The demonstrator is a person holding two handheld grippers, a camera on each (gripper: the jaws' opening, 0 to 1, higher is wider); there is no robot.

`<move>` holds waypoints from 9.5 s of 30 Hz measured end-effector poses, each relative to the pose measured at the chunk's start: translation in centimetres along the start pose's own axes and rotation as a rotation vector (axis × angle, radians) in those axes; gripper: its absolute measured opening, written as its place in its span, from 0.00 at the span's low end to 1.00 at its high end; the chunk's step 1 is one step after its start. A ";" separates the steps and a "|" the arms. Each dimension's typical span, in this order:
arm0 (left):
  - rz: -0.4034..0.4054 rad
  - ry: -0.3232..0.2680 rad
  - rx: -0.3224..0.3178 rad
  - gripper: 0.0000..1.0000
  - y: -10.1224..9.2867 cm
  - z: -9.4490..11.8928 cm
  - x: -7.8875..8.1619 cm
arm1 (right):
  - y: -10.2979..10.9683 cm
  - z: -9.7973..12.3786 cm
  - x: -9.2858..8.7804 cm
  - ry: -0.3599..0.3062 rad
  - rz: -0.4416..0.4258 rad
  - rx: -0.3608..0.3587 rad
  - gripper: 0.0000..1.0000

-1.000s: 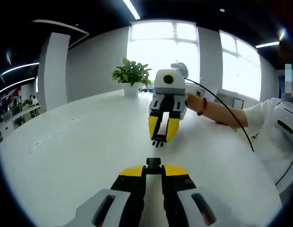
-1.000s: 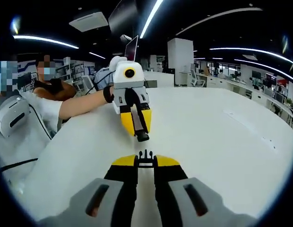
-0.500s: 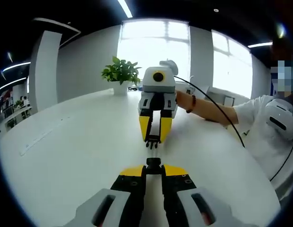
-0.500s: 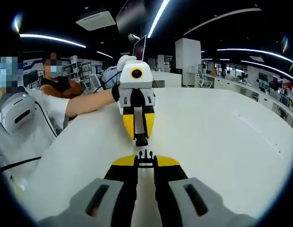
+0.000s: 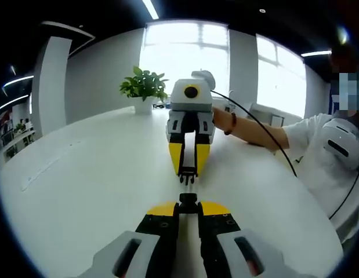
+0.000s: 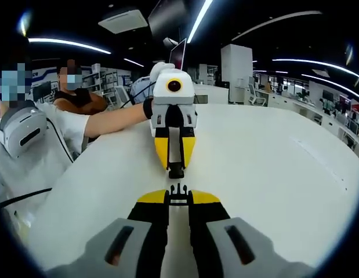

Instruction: Snap the two parts of the plastic buckle together until the buckle closes and remains connected.

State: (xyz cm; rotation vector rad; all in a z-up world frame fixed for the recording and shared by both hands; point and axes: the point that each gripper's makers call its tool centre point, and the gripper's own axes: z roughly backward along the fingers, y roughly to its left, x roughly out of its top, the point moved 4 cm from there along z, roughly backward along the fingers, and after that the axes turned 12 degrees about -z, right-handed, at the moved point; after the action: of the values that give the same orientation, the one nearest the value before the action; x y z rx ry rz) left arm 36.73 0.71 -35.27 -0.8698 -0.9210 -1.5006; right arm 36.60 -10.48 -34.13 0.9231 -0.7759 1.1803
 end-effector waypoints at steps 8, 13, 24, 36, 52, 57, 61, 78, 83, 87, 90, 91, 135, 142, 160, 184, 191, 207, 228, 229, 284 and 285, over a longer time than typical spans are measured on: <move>-0.007 0.010 -0.013 0.11 -0.6 -0.3 0.0 | -0.1 -0.2 0.0 0.007 0.012 0.014 0.12; -0.024 0.021 -0.020 0.11 -1.4 -0.7 -0.1 | 0.2 -0.8 -0.3 0.032 0.010 0.019 0.12; -0.050 0.024 -0.038 0.11 -2.7 -1.5 0.2 | 0.6 -1.1 -0.3 0.039 0.015 0.031 0.12; -0.062 0.036 -0.033 0.11 -2.5 -1.6 0.1 | 0.7 -1.2 -0.3 0.040 0.024 0.038 0.12; -0.069 0.050 -0.043 0.11 -1.7 -1.7 -0.3 | 0.9 -1.6 -0.5 0.046 0.041 0.050 0.12; -0.068 0.048 -0.046 0.11 -1.6 -1.7 -0.4 | 0.8 -1.7 -0.6 0.054 0.042 0.055 0.12; -0.045 0.042 -0.040 0.10 -1.1 -1.7 -0.3 | 0.9 -1.9 -0.7 0.050 0.033 0.053 0.12; -0.051 -0.032 -0.027 0.10 -0.4 -1.6 -0.5 | 1.3 -2.5 -0.8 0.047 0.025 0.031 0.11; -0.042 -0.036 -0.029 0.10 -0.5 -1.6 -0.5 | 1.2 -2.7 -0.7 0.046 0.019 0.034 0.11; -0.055 -0.036 -0.030 0.10 -0.7 -1.6 -0.4 | 1.2 -2.7 -0.7 0.048 0.022 0.033 0.11; -0.053 -0.034 -0.029 0.10 -1.0 -1.6 -0.4 | 1.3 -2.8 -0.7 0.046 0.022 0.033 0.11; -0.052 -0.034 -0.029 0.10 -1.0 -1.6 -0.4 | 1.2 -2.7 -0.7 0.046 0.020 0.033 0.11; -0.022 -0.043 -0.022 0.10 -1.5 -2.0 -0.3 | 0.4 -2.7 -0.6 0.024 -0.004 -0.046 0.11; -0.020 -0.044 -0.024 0.10 -1.5 -1.9 -0.4 | 0.5 -2.7 -0.6 0.016 0.003 -0.041 0.12; -0.011 -0.045 -0.023 0.10 -1.0 -1.9 -0.3 | 0.6 -1.9 1.1 0.004 -0.008 -0.093 0.21; -0.009 -0.044 -0.022 0.11 -1.2 -1.9 -0.2 | -4.6 1.1 2.4 -0.165 -0.181 -0.402 0.84; -0.009 -0.044 -0.022 0.11 -1.4 -2.0 -0.2 | -5.6 2.4 2.5 -0.218 -0.171 -0.479 1.00; -0.006 -0.040 -0.016 0.11 -1.6 -2.2 -0.1 | -6.6 3.7 3.3 -0.259 -0.159 -0.522 0.98; 0.034 -0.056 0.031 0.11 0.0 -1.1 0.0 | -7.7 6.1 3.2 -0.326 -0.194 -0.601 1.00; 0.035 -0.056 0.031 0.11 0.0 -1.1 0.0 | -7.8 6.3 3.2 -0.328 -0.193 -0.610 1.00; 0.108 -0.063 0.474 0.11 4.9 1.6 2.4 | -9.1 5.8 1.9 -0.257 -0.175 -0.691 1.00; 0.111 -0.062 0.476 0.11 4.9 1.6 2.4 | -9.1 5.7 1.9 -0.255 -0.174 -0.690 1.00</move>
State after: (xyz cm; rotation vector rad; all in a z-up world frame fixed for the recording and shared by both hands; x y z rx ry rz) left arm 41.43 0.73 -32.02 -0.6073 -1.1927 -1.0972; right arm 45.70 -15.99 -31.70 0.5453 -1.1838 0.5725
